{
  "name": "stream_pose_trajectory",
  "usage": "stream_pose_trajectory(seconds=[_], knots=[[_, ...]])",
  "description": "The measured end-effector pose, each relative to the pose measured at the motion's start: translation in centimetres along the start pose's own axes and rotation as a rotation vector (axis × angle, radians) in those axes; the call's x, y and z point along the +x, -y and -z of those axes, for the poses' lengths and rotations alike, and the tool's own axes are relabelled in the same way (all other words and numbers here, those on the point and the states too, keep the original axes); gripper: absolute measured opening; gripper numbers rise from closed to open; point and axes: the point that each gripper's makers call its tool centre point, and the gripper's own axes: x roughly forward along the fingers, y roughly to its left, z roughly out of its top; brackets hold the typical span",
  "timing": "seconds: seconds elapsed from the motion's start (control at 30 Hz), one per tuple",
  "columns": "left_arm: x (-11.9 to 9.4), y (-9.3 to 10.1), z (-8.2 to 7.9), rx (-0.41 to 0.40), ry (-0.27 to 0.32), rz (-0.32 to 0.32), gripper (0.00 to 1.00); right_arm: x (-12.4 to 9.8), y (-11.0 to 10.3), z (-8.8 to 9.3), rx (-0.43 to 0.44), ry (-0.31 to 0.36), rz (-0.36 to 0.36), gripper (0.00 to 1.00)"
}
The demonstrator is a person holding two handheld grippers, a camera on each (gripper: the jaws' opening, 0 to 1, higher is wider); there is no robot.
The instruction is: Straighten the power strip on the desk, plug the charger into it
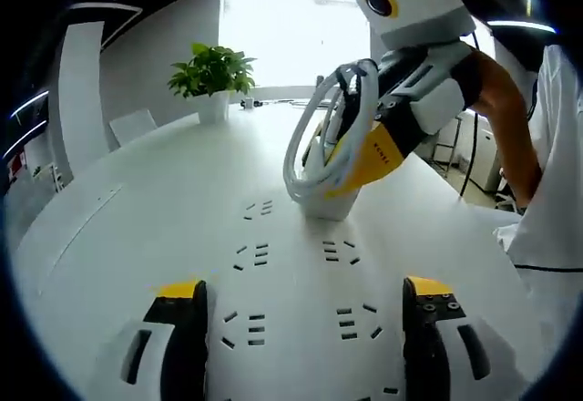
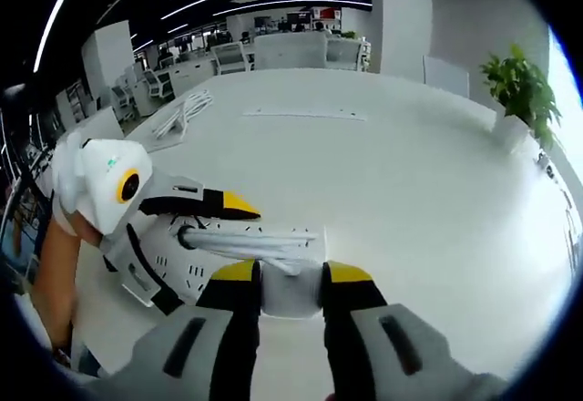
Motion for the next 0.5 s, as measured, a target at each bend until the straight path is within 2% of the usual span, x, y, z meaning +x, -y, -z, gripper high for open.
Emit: stream_pose_trajectory(seconds=[0.37,0.4,0.5], knots=[[-0.13,0.08,-0.53,-0.006,0.030,0.057,0.87,-0.01,-0.04,-0.09,0.012,0.028,-0.015,0.25],[-0.12,0.12,-0.54,-0.006,0.030,0.058,0.87,0.01,-0.04,-0.15,0.004,0.037,-0.029,0.25],[-0.15,0.30,-0.54,-0.006,0.030,0.053,0.88,0.14,-0.62,-0.46,-0.110,0.089,-0.172,0.28]])
